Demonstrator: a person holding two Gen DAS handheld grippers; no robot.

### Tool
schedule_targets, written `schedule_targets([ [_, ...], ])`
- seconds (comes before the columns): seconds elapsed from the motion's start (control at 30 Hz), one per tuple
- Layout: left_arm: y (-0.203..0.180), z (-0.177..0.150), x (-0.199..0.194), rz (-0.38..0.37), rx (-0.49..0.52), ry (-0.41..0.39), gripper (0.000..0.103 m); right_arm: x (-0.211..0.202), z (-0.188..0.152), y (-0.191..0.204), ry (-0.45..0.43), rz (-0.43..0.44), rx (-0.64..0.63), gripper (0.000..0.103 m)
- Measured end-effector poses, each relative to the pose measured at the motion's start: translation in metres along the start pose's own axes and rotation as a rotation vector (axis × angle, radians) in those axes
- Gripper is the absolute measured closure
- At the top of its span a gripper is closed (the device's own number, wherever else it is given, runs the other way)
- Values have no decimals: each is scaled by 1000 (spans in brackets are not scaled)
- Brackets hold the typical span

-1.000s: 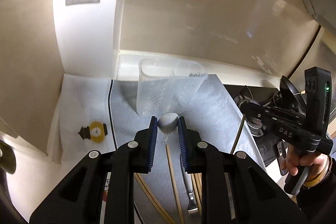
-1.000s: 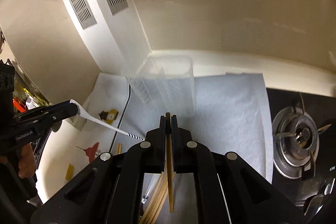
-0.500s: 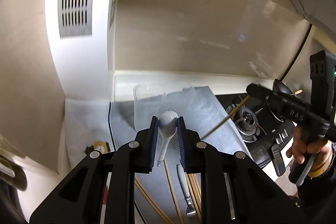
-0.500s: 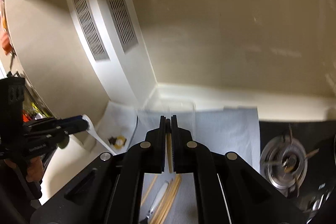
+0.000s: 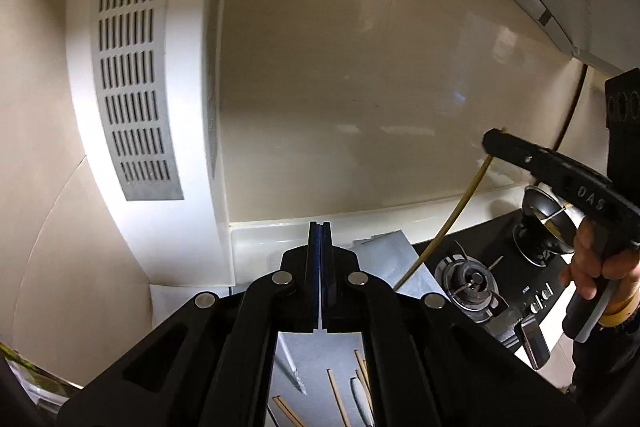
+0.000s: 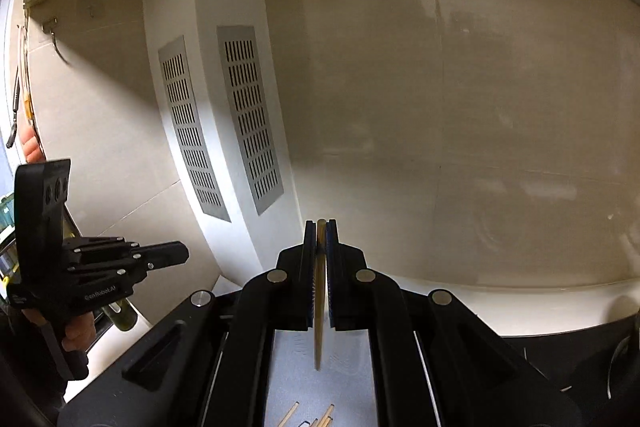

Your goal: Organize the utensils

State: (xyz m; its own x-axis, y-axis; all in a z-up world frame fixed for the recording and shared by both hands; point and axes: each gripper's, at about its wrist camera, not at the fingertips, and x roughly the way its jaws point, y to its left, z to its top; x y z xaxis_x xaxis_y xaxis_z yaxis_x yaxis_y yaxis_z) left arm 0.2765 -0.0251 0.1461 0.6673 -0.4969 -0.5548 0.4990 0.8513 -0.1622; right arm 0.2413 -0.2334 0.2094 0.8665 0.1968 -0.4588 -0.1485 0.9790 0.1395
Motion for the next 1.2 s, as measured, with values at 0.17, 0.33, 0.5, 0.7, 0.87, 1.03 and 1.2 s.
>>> schedule_targets([
  [0.17,23,-28,25,-1,-96,94,49,9,-19,-7,53,3,35,98],
  [0.33,54,-66,61,74,-173,174,38,23,-42,-18,118,-3,91,98],
  [0.5,82,-111,106,126,-270,327,39,37,-64,-24,180,-11,117,98],
  [0.7,84,-143,130,135,-293,428,38,93,-124,-60,452,-44,259,97],
  [0.87,94,-167,137,146,-317,477,37,126,-166,-113,588,-164,392,89],
  [1.03,99,-180,142,134,-335,506,37,187,-214,-143,793,-218,357,90],
  [1.2,99,-180,146,129,-336,507,37,235,-260,-110,1038,-116,124,78],
])
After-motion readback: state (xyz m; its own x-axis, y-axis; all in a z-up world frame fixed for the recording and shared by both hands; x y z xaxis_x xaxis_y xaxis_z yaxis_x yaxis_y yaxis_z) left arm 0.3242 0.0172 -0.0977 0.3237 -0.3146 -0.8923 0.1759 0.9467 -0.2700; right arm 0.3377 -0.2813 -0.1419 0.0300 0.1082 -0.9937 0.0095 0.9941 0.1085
